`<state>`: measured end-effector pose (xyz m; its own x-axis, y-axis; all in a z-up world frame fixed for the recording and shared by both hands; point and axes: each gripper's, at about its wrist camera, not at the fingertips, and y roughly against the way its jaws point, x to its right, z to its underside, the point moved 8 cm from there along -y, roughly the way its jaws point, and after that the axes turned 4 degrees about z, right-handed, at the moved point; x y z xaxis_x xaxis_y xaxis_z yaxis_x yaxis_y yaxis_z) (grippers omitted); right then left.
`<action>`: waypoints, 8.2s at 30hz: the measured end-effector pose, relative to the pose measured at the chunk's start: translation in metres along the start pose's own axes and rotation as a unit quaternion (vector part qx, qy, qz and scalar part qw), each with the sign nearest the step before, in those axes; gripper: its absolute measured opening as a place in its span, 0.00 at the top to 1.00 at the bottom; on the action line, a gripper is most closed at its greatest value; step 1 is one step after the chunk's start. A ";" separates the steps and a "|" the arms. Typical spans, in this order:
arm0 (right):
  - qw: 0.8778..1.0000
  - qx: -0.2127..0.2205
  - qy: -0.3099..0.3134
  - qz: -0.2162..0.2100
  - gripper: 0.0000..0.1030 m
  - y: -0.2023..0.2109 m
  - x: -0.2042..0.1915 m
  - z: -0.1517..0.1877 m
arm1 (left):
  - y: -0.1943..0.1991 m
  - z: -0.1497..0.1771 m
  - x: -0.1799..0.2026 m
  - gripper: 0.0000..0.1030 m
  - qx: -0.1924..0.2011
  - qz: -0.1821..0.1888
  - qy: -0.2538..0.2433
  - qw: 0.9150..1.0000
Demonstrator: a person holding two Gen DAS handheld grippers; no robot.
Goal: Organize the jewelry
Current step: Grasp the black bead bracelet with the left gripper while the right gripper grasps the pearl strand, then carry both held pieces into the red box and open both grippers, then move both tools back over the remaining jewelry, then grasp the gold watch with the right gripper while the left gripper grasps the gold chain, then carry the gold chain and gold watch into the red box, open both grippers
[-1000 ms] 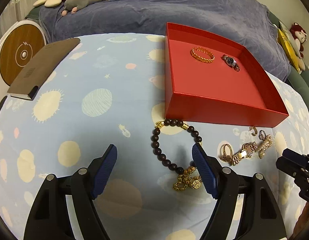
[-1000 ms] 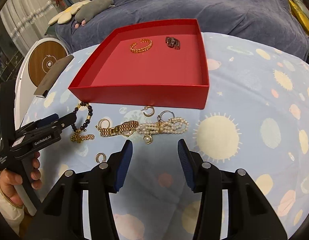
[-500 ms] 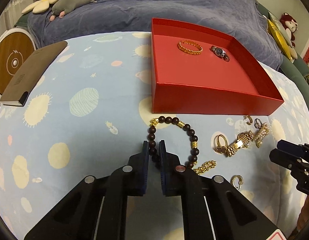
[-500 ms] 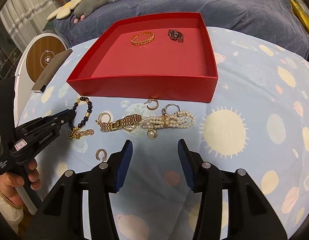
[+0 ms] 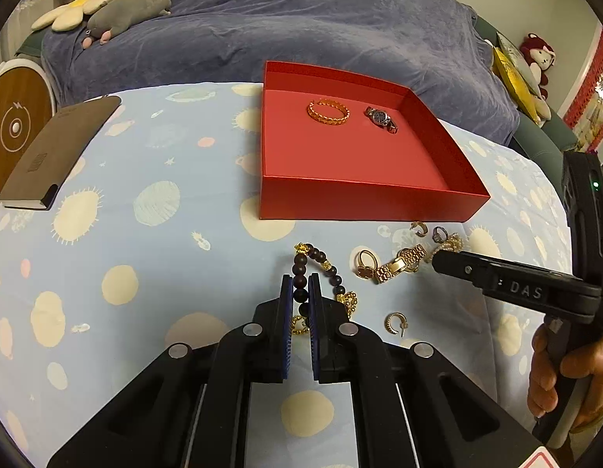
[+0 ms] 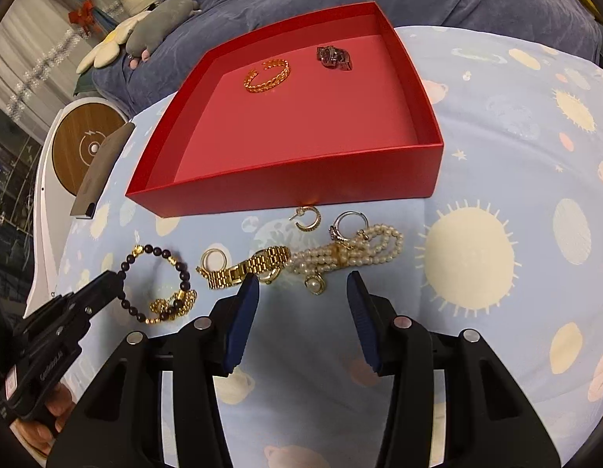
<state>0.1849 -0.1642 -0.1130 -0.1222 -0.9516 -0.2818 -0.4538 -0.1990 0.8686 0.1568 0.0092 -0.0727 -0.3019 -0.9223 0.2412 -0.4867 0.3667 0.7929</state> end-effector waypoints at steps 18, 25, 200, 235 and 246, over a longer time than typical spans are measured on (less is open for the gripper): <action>0.997 0.022 0.020 0.073 0.88 0.003 0.016 0.008 | 0.011 0.000 0.005 0.95 0.003 0.017 -0.002 1.000; 0.997 0.037 0.035 0.062 0.88 0.034 0.018 0.019 | 0.026 -0.007 0.026 0.95 0.016 0.036 -0.012 0.999; 0.989 -0.028 0.137 0.051 0.79 0.031 0.014 0.055 | -0.037 0.036 0.025 0.77 -0.010 -0.027 -0.074 0.997; 0.994 0.074 0.081 0.011 0.79 0.098 0.013 -0.017 | 0.038 -0.062 0.077 0.97 0.080 0.063 -0.035 0.994; 0.993 0.110 0.043 0.005 0.79 0.091 0.009 -0.084 | 0.024 -0.120 0.068 0.97 0.109 0.066 0.010 0.992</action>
<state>0.2171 -0.2105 -0.0022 -0.0564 -0.9718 -0.2291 -0.6360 -0.1420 0.7586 0.2229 -0.0590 0.0295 -0.3599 -0.8657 0.3478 -0.6103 0.5004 0.6141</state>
